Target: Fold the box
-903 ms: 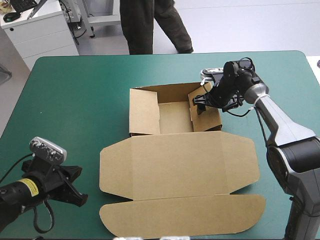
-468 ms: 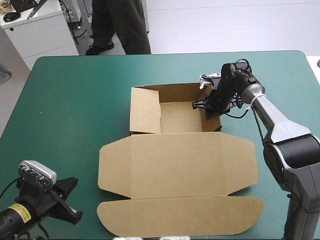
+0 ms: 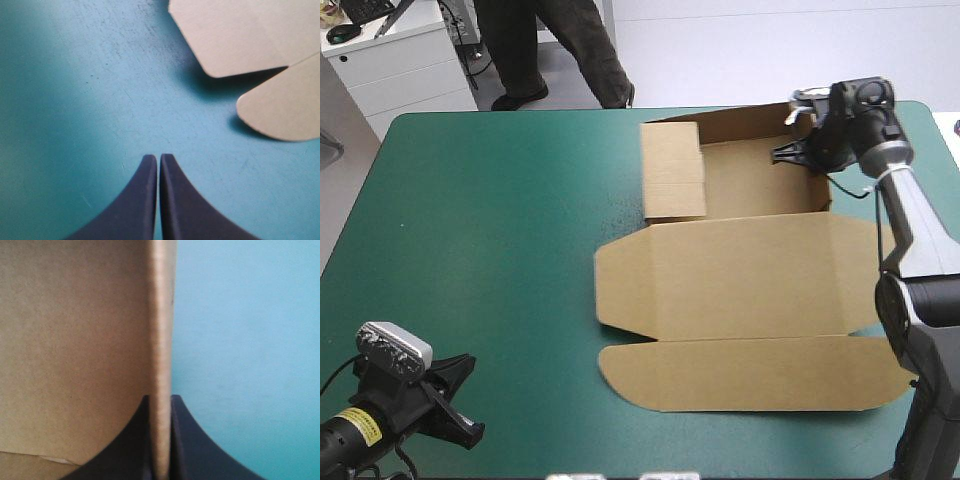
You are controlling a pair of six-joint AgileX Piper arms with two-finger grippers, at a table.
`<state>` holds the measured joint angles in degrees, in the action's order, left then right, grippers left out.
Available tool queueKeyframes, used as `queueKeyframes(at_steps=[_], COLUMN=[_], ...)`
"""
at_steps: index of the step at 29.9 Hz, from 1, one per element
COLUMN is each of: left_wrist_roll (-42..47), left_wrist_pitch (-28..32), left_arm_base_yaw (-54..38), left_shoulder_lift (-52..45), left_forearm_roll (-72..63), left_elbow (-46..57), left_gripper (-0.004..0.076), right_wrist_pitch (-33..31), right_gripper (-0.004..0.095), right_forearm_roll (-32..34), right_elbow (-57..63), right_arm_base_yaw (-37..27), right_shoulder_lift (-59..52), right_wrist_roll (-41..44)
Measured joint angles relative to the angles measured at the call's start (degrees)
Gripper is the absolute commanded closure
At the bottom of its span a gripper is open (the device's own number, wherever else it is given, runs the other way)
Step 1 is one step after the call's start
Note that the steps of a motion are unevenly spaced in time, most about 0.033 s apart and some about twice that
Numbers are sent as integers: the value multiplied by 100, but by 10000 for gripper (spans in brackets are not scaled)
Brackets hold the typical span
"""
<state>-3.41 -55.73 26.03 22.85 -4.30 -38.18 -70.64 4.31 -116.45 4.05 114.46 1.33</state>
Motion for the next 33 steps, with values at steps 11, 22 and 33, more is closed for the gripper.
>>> queueKeyframes(at_steps=[11,22,33], left_wrist_roll=[0,0,0], left_wrist_pitch=[5,13,8], left_arm_base_yaw=[0,0,0], left_shoulder_lift=[0,0,0], left_forearm_roll=[-45,-50,-45], left_elbow=[0,0,0], left_gripper=[727,727,727], right_wrist_pitch=[238,-19,-35], right_gripper=[915,219,239], right_forearm_roll=[183,-431,-794], right_elbow=[1,1,-59], right_arm_base_yaw=[-2133,-3025,-3091], right_shoulder_lift=[160,599,346], right_wrist_roll=[-133,-342,-334])
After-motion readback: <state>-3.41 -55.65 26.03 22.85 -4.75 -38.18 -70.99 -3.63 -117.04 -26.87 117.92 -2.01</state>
